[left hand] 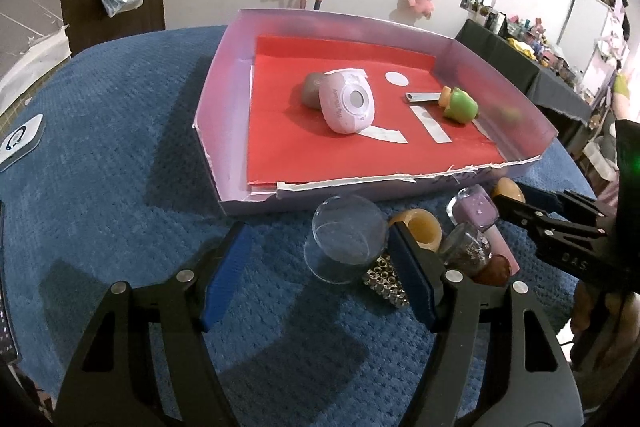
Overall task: Organize rigid objects
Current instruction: 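Grasp the tan round sponge with the right gripper while the left grasps the clear glass cup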
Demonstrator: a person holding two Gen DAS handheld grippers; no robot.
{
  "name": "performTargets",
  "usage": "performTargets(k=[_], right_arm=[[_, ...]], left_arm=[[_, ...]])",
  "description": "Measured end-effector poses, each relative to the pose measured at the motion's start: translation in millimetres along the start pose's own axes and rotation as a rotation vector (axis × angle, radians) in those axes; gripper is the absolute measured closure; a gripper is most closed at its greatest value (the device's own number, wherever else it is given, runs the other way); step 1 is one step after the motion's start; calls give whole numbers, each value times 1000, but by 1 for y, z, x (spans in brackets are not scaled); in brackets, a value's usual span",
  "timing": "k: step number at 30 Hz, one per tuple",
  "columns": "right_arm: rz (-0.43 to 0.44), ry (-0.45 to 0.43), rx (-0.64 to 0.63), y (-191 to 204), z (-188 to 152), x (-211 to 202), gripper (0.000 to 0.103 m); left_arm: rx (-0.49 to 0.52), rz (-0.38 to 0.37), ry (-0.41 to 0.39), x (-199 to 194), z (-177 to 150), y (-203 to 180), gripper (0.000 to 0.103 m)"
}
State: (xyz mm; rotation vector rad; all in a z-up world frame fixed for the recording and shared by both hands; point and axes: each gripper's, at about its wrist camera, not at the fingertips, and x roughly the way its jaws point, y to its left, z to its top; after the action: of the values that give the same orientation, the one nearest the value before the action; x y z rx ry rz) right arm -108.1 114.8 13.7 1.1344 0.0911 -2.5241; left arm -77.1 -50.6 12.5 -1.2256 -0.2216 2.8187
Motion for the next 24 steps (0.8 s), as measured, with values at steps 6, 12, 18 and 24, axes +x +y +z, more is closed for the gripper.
performTargets(k=[6, 12, 18, 24], right_arm=[[-28, -1, -27, 4, 3, 5, 59], [-21, -3, -34, 4, 2, 4, 63], [-5, -12, -20, 2, 2, 2, 63], [17, -40, -5, 1, 4, -10, 63]], left_arm=[[-24, -37, 17, 11, 3, 5, 44], [12, -18, 20, 15, -3, -3, 58], [5, -27, -4, 5, -1, -2, 65], [6, -41, -25, -6, -1, -4, 65]])
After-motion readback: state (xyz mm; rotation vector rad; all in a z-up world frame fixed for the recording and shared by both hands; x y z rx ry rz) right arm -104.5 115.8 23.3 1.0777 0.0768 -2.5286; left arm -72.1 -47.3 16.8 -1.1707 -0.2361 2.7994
